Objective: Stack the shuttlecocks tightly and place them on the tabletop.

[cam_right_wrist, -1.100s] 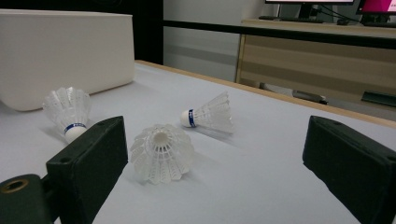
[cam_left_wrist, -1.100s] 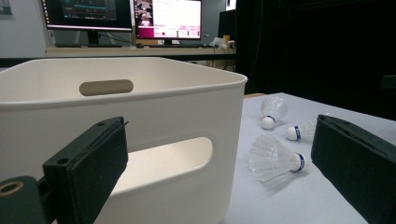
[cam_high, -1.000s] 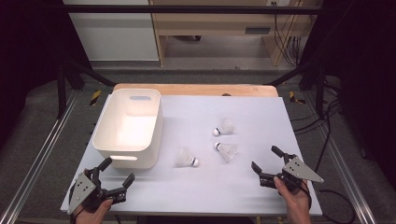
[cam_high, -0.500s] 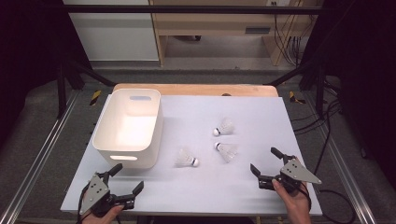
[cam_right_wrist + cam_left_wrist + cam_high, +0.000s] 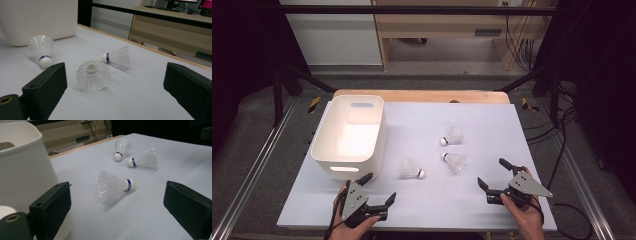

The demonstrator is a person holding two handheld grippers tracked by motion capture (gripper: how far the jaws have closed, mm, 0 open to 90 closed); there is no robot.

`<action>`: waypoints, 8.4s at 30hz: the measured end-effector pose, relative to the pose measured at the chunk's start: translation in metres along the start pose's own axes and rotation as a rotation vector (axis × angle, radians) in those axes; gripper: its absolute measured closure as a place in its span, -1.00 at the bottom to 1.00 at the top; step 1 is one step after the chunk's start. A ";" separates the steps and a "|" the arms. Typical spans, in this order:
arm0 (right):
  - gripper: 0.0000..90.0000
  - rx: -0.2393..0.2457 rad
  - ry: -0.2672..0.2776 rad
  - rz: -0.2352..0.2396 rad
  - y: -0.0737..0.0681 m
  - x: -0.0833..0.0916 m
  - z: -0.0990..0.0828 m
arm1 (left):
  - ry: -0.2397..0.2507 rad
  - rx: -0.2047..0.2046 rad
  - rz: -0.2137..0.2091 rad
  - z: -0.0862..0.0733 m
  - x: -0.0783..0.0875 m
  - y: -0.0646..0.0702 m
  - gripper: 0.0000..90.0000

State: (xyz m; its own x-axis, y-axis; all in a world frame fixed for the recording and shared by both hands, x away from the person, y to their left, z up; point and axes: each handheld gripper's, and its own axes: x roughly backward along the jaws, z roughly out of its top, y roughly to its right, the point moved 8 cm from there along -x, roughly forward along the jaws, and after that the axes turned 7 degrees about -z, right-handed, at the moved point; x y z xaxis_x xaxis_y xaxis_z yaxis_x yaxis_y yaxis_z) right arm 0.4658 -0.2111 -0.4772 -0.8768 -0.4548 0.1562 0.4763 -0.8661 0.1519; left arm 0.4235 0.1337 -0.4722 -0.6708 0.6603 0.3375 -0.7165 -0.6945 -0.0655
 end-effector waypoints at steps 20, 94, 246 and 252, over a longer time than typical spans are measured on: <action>-0.89 0.013 -0.014 -0.007 -0.003 0.002 -0.001 | -0.181 0.017 0.040 -0.005 -0.073 0.007 -0.62; -0.90 0.011 -0.067 0.005 -0.007 0.001 -0.008 | -0.221 -0.184 -0.263 0.004 -0.110 0.106 0.30; 0.24 0.053 -0.449 0.435 -0.137 -0.073 -0.015 | 0.048 0.055 -0.221 0.005 -0.062 0.025 -0.87; -0.28 0.081 -0.459 0.408 -0.126 -0.059 -0.013 | 0.054 0.060 -0.222 0.005 -0.061 0.025 -0.88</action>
State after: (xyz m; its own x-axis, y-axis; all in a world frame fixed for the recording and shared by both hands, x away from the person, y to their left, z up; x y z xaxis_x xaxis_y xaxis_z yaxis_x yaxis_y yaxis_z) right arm 0.4568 -0.0774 -0.5181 -0.5135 -0.5948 0.6185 0.7866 -0.6143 0.0623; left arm 0.4479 0.0748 -0.4903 -0.5089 0.8119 0.2862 -0.8358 -0.5456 0.0614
